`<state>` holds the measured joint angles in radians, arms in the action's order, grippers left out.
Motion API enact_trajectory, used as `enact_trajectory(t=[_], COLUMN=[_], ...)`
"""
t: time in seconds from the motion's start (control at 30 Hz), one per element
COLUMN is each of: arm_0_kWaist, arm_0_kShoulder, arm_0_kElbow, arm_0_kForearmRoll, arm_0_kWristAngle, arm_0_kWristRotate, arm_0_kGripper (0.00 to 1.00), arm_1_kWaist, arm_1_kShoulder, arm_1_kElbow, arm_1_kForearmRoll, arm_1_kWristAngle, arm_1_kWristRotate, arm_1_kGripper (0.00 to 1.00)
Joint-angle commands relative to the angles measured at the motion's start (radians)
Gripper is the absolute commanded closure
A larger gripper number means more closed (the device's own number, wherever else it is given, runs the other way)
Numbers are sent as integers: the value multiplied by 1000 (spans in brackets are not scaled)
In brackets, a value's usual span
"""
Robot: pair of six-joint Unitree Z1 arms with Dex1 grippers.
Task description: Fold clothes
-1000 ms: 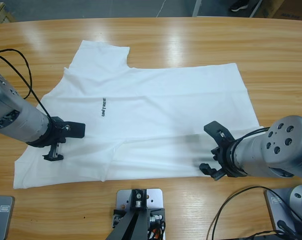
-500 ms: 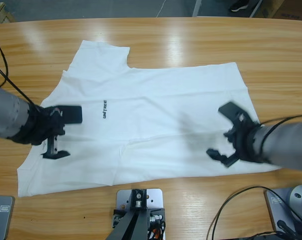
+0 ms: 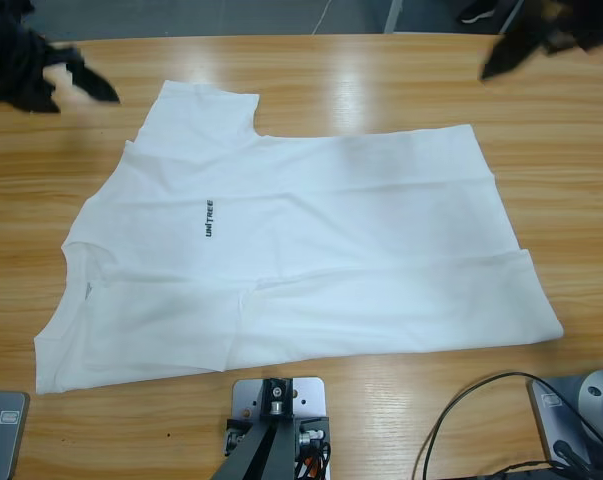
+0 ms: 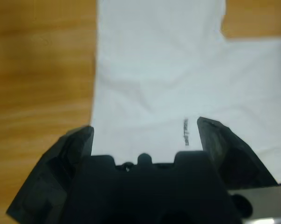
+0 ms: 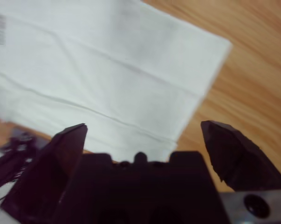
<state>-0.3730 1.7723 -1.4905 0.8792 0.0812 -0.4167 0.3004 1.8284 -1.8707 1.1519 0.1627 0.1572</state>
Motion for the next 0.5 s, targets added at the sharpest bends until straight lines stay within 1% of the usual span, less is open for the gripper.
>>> enact_trajectory(t=[0.03,0.13,0.2,0.27,0.37,0.43,0.47,0.5], arm_0_kWaist=[213,285,319,325,302,280,274,272], arm_0_kShoulder=[371,489,542,578,625,653,672,691], arm_0_kElbow=[-459,-660,-735,-747,-758,-772,-785,-804], arm_0_kForearmRoll=[138,197,205,213,245,254,265,277], arm_0_kWristAngle=[-282,-355,-387,-414,-421,-400,-379,-373], arm_0_kWristRotate=[492,552,558,562,565,546,517,491], arm_0_kGripper=[127,130,143,179,179,179,168,103], arm_1_kWaist=[-158,-208,-230,-247,-265,-272,-273,-273], arm_1_kShoulder=[235,270,277,279,279,280,281,279], arm_1_kElbow=[-132,-127,-107,-66,-7,27,41,54], arm_1_kForearmRoll=[37,33,23,3,-33,-57,-66,-76], arm_1_kWristAngle=[154,162,171,176,178,178,178,178], arm_1_kWristRotate=[-111,-124,-133,-138,-139,-139,-139,-139], arm_1_kGripper=[22,18,23,23,23,23,23,23])
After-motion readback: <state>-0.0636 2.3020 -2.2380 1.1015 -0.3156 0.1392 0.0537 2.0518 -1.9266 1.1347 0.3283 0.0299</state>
